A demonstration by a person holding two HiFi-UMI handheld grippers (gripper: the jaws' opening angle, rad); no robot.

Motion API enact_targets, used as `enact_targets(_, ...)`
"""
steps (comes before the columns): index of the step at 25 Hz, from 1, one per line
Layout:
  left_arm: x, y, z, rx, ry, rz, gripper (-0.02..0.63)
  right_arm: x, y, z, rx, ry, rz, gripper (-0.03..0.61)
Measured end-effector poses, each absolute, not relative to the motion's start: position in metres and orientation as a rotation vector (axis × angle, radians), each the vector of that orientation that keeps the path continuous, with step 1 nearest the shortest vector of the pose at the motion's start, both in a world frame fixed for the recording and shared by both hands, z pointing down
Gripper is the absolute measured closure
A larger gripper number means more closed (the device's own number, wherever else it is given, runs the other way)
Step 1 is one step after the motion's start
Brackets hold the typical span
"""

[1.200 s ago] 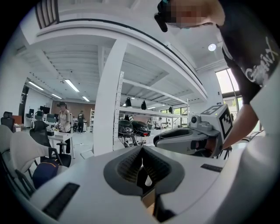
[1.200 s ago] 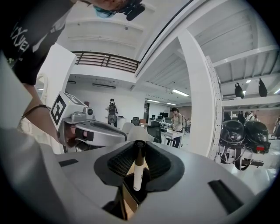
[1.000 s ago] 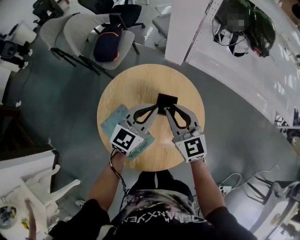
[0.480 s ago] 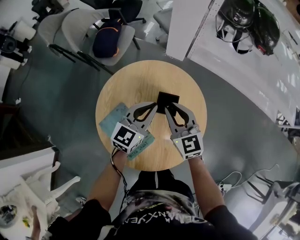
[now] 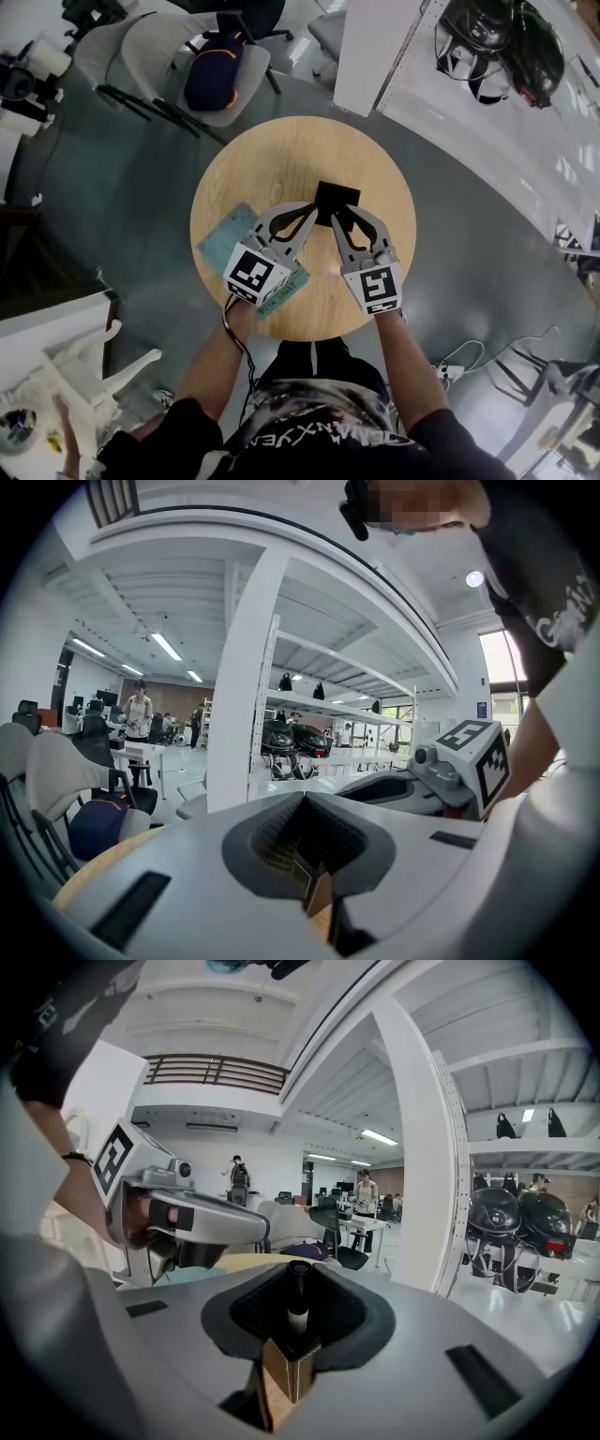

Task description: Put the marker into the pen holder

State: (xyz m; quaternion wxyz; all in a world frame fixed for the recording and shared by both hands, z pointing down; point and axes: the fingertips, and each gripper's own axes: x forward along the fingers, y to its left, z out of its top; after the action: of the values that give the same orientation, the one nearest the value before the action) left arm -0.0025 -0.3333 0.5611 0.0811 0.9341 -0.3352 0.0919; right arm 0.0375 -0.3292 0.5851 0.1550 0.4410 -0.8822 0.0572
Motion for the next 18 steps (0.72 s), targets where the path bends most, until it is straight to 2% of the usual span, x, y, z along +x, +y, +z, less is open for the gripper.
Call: enact_targets(18,0.003,-0.326,0.564,2.794,-0.995,0.292,0.594,0.041,-0.322,0.596,1.278,-2.494,0.243,0.499)
